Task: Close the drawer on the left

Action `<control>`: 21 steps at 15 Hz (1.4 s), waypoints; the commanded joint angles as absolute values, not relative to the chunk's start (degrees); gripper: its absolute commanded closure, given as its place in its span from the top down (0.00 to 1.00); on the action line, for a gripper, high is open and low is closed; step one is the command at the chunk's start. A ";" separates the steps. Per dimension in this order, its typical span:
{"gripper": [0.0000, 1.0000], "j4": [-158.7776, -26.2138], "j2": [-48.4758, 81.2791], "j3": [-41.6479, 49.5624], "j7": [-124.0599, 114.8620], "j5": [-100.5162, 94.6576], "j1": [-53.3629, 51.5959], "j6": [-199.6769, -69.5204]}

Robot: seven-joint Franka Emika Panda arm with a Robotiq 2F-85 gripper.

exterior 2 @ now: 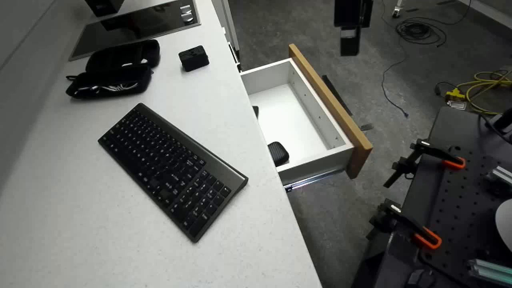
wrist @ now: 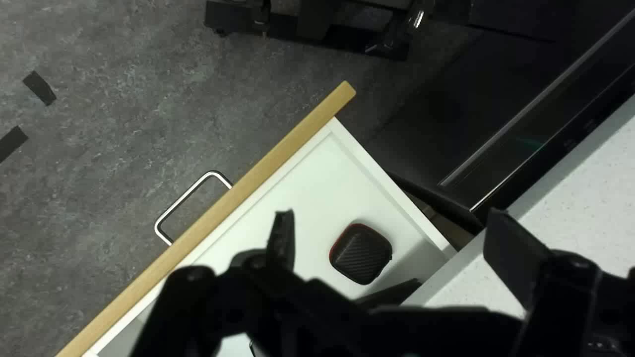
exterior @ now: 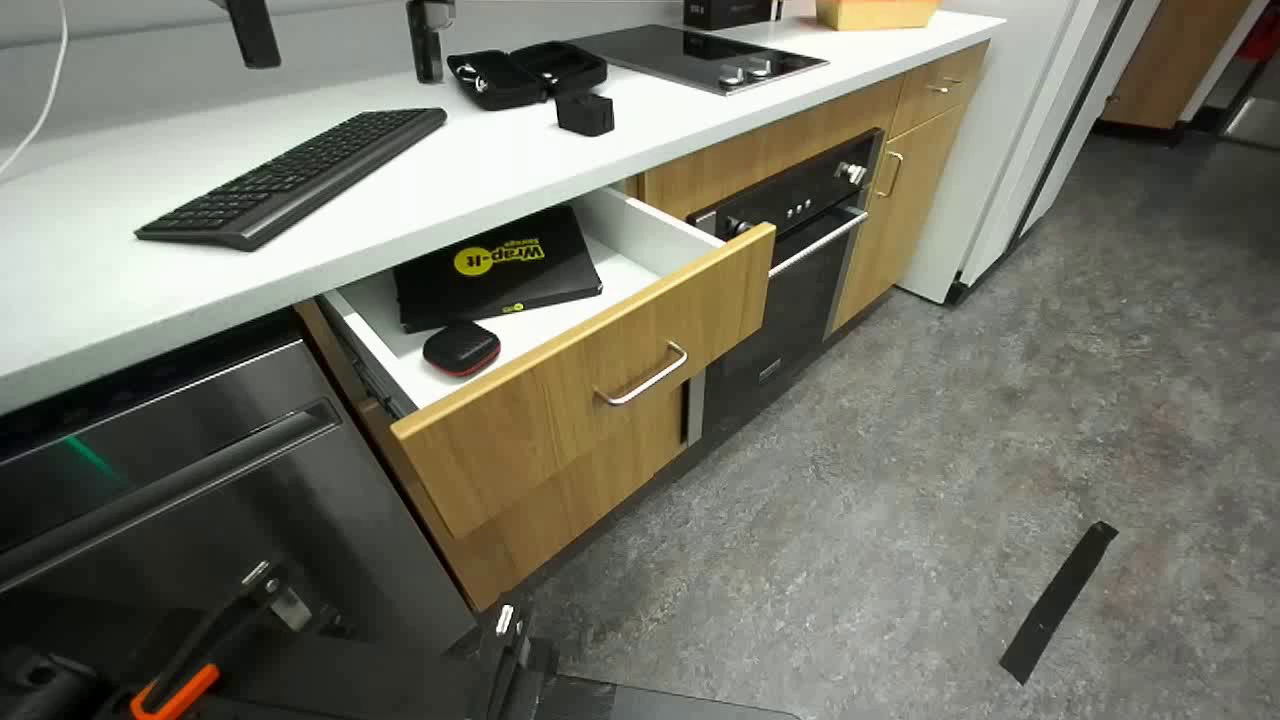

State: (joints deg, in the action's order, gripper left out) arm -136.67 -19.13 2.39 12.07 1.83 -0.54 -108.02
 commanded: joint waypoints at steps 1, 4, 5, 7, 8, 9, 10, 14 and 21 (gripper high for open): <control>1.00 -136.62 -19.09 2.44 12.04 1.81 -0.61 -107.94; 1.00 -136.62 -19.09 2.44 12.04 1.81 -0.61 -107.94; 1.00 -136.62 -19.09 2.44 12.04 1.81 -0.61 -107.94; 1.00 -136.76 -18.93 2.35 11.55 1.24 -0.38 -108.91; 1.00 -137.12 -18.66 2.40 10.34 0.18 0.30 -110.72; 1.00 -137.25 -18.20 2.68 9.48 -0.36 0.98 -111.94; 1.00 -137.36 -17.48 3.28 8.58 -0.96 2.01 -113.37; 1.00 -136.66 -11.76 7.19 3.59 -6.28 7.93 -120.14; 1.00 -133.01 5.11 12.85 -5.41 -9.64 13.70 -128.88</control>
